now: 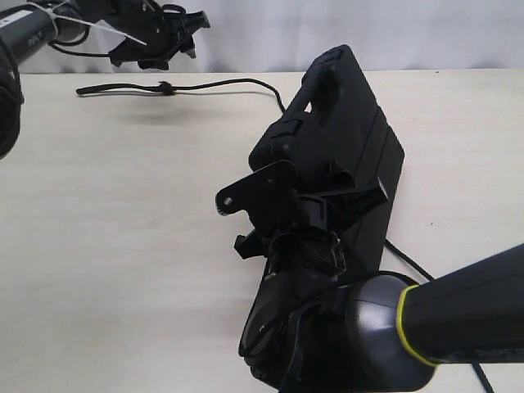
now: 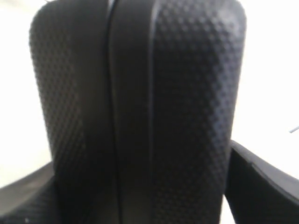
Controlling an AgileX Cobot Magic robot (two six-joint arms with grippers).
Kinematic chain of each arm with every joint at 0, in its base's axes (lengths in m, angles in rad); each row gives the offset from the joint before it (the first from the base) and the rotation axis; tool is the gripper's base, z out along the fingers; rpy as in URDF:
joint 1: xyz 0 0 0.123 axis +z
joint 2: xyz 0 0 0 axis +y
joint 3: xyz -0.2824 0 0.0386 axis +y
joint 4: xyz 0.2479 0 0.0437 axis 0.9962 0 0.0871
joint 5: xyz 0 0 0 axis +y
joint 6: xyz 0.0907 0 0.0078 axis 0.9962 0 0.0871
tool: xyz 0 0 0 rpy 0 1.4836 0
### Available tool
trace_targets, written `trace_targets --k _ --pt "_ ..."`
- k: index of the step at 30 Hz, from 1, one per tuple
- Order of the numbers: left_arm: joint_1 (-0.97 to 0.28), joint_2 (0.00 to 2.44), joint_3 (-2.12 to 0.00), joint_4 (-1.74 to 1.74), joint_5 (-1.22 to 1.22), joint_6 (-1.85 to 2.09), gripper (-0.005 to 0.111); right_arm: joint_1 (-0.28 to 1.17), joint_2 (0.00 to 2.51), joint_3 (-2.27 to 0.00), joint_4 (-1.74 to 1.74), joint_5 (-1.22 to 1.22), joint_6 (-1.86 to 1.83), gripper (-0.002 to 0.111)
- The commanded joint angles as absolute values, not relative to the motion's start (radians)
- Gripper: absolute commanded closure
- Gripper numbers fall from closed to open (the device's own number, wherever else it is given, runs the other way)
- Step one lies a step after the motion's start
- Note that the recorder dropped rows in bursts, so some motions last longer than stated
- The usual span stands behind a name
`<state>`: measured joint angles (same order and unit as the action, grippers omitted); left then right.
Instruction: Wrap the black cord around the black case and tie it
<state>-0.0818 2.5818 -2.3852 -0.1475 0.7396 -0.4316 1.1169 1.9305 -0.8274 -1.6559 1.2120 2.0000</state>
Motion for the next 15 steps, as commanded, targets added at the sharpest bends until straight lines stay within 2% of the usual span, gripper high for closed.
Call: trace_targets --k 1,8,15 --pt "-0.065 2.644 -2.386 -0.151 0.509 -0.444 0.054 1.118 1.917 -0.832 -1.684 1.221 2.018 0.104" --pt "-0.053 2.71 -2.388 -0.062 0.399 -0.451 0.054 1.118 1.917 -0.832 -1.684 1.221 2.018 0.104" --pt "-0.057 2.706 -2.388 -0.055 0.52 -0.333 0.054 1.118 1.917 -0.832 -1.684 1.221 2.008 0.104"
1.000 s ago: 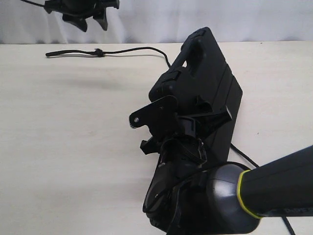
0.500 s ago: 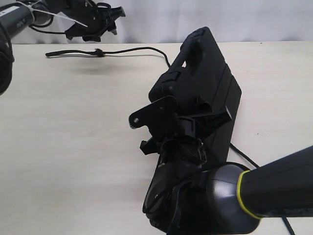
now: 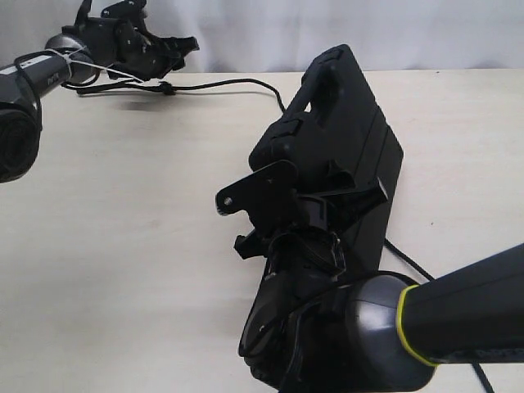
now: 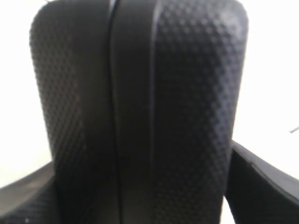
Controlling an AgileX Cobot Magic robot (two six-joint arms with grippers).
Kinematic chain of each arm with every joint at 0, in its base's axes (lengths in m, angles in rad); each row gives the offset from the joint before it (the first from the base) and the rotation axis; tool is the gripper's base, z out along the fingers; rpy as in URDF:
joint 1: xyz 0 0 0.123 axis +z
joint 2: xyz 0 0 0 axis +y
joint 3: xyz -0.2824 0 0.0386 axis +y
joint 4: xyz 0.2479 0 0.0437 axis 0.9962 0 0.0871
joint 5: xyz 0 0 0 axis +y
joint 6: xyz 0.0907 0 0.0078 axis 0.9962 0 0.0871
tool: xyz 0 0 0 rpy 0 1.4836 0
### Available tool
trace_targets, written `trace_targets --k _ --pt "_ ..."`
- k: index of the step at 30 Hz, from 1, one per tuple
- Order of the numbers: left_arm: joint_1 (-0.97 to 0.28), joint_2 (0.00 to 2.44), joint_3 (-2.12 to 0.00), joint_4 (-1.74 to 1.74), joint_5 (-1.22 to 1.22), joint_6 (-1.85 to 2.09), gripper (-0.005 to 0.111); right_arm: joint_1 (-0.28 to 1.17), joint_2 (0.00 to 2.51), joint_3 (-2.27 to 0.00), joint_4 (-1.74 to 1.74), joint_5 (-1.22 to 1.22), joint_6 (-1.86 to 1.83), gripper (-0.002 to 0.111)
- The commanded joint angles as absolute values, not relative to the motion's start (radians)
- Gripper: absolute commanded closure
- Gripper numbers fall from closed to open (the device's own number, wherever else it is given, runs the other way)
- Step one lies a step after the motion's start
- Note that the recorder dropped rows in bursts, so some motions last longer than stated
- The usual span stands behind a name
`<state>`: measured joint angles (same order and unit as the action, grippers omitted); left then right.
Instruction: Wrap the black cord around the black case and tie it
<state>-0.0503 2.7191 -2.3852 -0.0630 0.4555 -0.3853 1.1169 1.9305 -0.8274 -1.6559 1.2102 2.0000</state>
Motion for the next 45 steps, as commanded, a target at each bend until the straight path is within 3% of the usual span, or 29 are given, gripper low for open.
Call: trace_targets --k 1,7,17,25,28,33,35,38,40,45 --pt "-0.059 2.704 -2.388 -0.042 0.544 -0.333 0.054 1.118 1.917 -0.832 -1.684 1.221 2.008 0.104" --pt "-0.086 2.703 -2.39 0.043 0.594 -0.317 0.054 1.118 1.917 -0.832 -1.684 1.221 2.008 0.104" --pt "-0.128 2.731 -2.39 0.198 0.438 -0.32 0.054 1.118 1.917 -0.832 -1.684 1.221 2.008 0.104" --pt "-0.138 2.734 -2.436 0.183 0.748 -0.307 0.055 1.118 1.917 -0.832 -1.684 1.221 2.008 0.104" --pt "-0.138 2.731 -2.462 0.0 0.887 -0.187 0.061 1.118 1.917 -0.832 -1.684 1.221 2.008 0.104" --pt "-0.146 2.712 -2.462 -0.097 1.212 -0.137 0.085 1.118 1.913 -0.832 -1.682 1.221 2.008 0.104" --pt "-0.146 2.671 -2.467 -0.083 1.198 -0.129 0.091 1.118 1.884 -0.832 -1.668 1.221 2.008 0.104" --pt "-0.146 2.617 -2.467 -0.069 1.045 -0.112 0.092 1.118 1.827 -0.832 -1.639 1.221 2.008 0.104" --pt "-0.15 2.637 -2.467 -0.069 0.958 -0.145 0.089 1.118 1.803 -0.832 -1.63 1.221 2.008 0.104" --pt "-0.139 2.693 -2.467 -0.01 0.769 -0.369 0.046 1.118 1.798 -0.832 -1.63 1.074 2.008 0.104"
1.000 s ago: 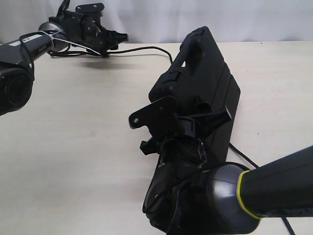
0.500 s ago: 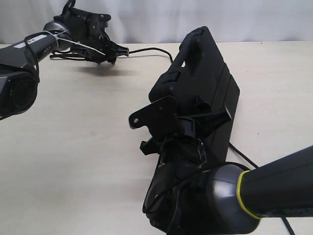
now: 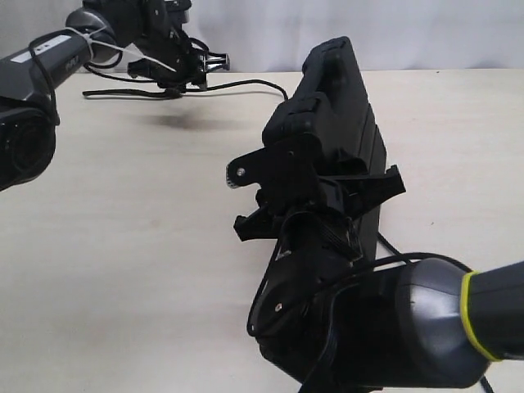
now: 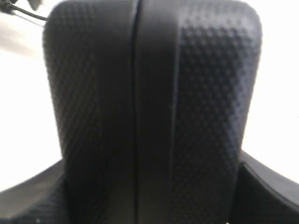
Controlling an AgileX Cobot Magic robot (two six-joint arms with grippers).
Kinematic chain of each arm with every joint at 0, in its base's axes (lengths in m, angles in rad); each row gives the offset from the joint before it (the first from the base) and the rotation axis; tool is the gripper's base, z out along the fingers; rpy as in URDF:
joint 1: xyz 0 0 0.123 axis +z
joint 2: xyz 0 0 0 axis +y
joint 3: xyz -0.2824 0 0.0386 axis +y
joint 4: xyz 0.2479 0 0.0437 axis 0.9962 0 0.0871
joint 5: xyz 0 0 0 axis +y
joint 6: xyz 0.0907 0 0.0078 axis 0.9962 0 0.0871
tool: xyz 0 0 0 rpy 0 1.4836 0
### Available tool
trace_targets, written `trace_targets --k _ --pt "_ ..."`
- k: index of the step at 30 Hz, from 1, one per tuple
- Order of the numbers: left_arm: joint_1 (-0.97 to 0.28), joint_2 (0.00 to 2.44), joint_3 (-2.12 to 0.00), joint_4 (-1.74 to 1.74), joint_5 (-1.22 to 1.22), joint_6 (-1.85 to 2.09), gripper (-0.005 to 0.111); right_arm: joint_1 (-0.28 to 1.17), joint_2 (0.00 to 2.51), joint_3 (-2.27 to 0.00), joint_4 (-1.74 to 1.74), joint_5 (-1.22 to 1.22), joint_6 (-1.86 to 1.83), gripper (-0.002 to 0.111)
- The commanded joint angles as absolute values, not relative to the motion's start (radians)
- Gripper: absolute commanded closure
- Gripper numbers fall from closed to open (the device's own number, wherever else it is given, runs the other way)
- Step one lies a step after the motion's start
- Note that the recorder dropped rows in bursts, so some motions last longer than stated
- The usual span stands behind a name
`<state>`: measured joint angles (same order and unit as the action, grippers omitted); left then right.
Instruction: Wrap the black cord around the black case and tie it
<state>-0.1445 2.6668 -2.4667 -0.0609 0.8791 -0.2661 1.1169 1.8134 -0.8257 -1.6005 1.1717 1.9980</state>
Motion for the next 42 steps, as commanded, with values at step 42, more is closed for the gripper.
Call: trace_targets --k 42 --pt "-0.141 2.728 -2.423 -0.396 1.221 -0.151 0.067 1.118 1.789 -0.832 -1.638 1.152 2.011 0.104"
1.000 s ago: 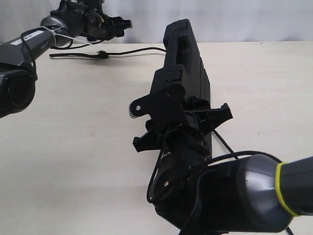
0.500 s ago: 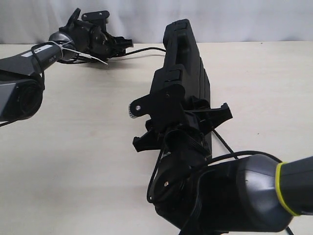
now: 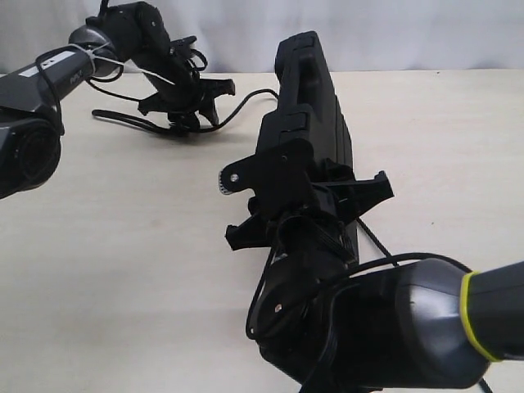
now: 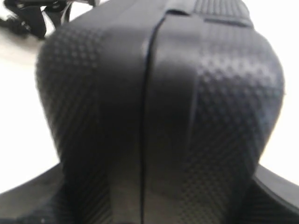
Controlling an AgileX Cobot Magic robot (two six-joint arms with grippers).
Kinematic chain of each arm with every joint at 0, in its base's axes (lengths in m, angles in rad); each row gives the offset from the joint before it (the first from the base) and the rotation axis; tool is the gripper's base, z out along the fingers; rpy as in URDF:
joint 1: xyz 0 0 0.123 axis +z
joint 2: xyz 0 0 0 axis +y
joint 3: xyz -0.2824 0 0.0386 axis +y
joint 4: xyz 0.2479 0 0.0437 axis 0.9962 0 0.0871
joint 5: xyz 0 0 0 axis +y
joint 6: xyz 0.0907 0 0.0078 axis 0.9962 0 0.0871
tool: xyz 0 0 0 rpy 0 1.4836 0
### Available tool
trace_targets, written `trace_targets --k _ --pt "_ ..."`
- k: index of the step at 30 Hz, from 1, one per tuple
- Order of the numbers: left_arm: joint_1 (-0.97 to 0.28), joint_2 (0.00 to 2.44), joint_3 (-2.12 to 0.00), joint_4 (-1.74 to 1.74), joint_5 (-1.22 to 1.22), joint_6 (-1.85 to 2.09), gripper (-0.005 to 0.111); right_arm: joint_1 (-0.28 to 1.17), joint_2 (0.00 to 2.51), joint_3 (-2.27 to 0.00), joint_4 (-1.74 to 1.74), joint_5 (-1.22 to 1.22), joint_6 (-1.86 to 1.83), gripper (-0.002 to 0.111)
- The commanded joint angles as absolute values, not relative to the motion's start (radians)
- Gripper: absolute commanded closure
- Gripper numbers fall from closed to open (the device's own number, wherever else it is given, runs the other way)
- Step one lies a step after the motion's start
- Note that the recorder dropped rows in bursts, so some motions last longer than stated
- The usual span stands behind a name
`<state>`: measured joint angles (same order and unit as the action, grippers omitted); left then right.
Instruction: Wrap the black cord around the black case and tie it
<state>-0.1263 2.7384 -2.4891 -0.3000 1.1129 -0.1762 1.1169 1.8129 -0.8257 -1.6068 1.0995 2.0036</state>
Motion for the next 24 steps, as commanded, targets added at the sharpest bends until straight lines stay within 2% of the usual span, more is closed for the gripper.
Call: trace_targets --k 1,7,14,19,24 --pt "-0.154 2.705 -2.419 -0.394 1.221 -0.151 0.067 1.118 1.789 -0.832 -1.638 1.152 2.011 0.104" --pt "-0.228 2.568 -2.417 -0.145 1.221 -0.288 0.067 1.118 1.788 -0.832 -1.623 1.152 2.011 0.104" --pt "-0.234 2.429 -2.386 -0.058 1.221 -0.382 0.067 1.118 1.788 -0.832 -1.6 1.159 2.008 0.104" --pt "-0.237 2.338 -2.261 0.055 1.221 -0.058 0.067 1.118 1.788 -0.832 -1.6 1.159 2.008 0.104" --pt "-0.22 2.313 -2.135 -0.028 1.221 0.185 0.067 1.118 1.788 -0.832 -1.593 1.152 1.972 0.104"
